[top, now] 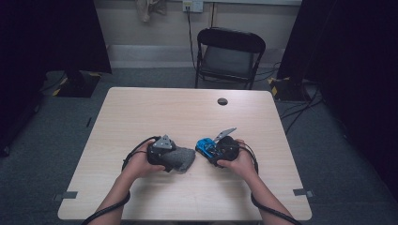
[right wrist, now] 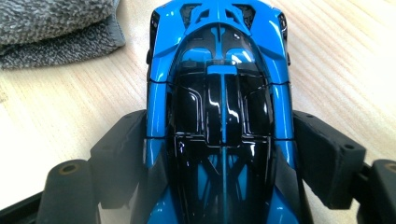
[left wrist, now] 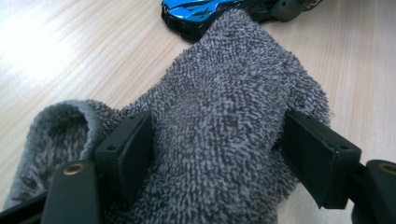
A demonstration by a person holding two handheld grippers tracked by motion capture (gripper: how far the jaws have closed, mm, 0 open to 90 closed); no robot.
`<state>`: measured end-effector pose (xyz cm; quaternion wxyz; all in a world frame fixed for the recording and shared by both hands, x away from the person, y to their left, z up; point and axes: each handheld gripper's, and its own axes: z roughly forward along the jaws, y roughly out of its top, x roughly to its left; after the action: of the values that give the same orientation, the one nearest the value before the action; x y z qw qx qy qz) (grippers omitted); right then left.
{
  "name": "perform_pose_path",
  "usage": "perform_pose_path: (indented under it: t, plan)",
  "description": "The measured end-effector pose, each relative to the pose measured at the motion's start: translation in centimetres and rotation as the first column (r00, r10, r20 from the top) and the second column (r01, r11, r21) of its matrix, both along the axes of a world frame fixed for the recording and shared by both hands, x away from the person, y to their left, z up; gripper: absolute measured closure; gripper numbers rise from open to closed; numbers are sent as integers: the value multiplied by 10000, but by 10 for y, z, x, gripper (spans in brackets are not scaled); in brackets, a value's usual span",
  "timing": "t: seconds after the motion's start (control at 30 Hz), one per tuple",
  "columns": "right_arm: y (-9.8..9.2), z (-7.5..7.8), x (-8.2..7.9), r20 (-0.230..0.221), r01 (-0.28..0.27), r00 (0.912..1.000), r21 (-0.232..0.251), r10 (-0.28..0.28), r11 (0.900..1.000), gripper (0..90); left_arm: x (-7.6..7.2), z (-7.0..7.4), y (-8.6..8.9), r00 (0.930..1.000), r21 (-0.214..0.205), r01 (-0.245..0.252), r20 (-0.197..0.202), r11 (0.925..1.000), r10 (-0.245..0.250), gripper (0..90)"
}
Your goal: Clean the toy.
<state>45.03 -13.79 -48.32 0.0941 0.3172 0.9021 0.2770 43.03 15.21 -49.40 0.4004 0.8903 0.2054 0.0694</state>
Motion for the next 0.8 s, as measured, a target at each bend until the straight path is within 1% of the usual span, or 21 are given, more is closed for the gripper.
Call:
perform_pose_path:
  t: [0.03,0.07,0.13,0.17,0.27,0.37,0.43,0.5,0.53,0.6,0.67,0.7,0.73,0.77,0.8]
  plan:
    - [0,0,0,12,11,10000,11,-11,10000,232,-1,0,0,10000,92,21,77,10000,-21,289]
    - [0,0,0,22,4,10000,35,-4,10000,232,-2,0,0,10000,25,-45,65,10000,45,313]
    - [-1,-1,-1,52,14,10000,83,-14,10000,233,-5,1,0,9999,-2,-131,-10,9999,131,396]
    - [-1,-1,-1,61,18,10000,95,-19,10000,233,-6,1,0,9998,-18,-181,-59,9998,181,453]
    - [-1,-1,-1,76,-17,10000,99,16,9999,235,-9,3,-1,9992,44,-330,-217,9994,331,512]
    - [-1,-1,-1,86,-52,9999,105,52,9999,237,-11,5,-4,9977,109,-591,-320,9982,594,555]
    - [-2,-1,-1,105,-74,9999,117,72,9999,237,-13,6,-5,9985,309,-516,-165,9982,522,572]
    - [-2,-1,-1,130,-67,9999,153,65,9999,239,-14,6,-6,9979,247,-628,-167,9977,632,586]
    - [-2,-1,-1,138,-70,9999,162,68,9998,239,-16,7,-6,9977,277,-664,-94,9974,667,595]
    - [-2,-1,-1,152,-87,9998,174,85,9998,242,-17,7,-7,9961,240,-867,-134,9959,871,609]
    - [-2,-1,-1,158,-109,9998,187,106,9998,246,-18,7,-8,9960,203,-888,-92,9958,890,621]
    - [-3,-1,-1,159,-118,9998,186,115,9998,248,-19,7,-8,9957,265,-920,-102,9954,923,630]
    - [-3,-1,-1,161,-122,9998,182,119,9998,248,-20,8,-8,9946,223,-1015,-176,9946,1019,636]
    - [-3,-1,-1,158,-114,9998,180,111,9998,249,-20,8,-9,9925,140,-1161,-363,9931,1166,646]
    - [-2,-1,-1,152,-113,9998,174,111,9998,250,-20,8,-8,9916,182,-1223,-408,9923,1230,652]
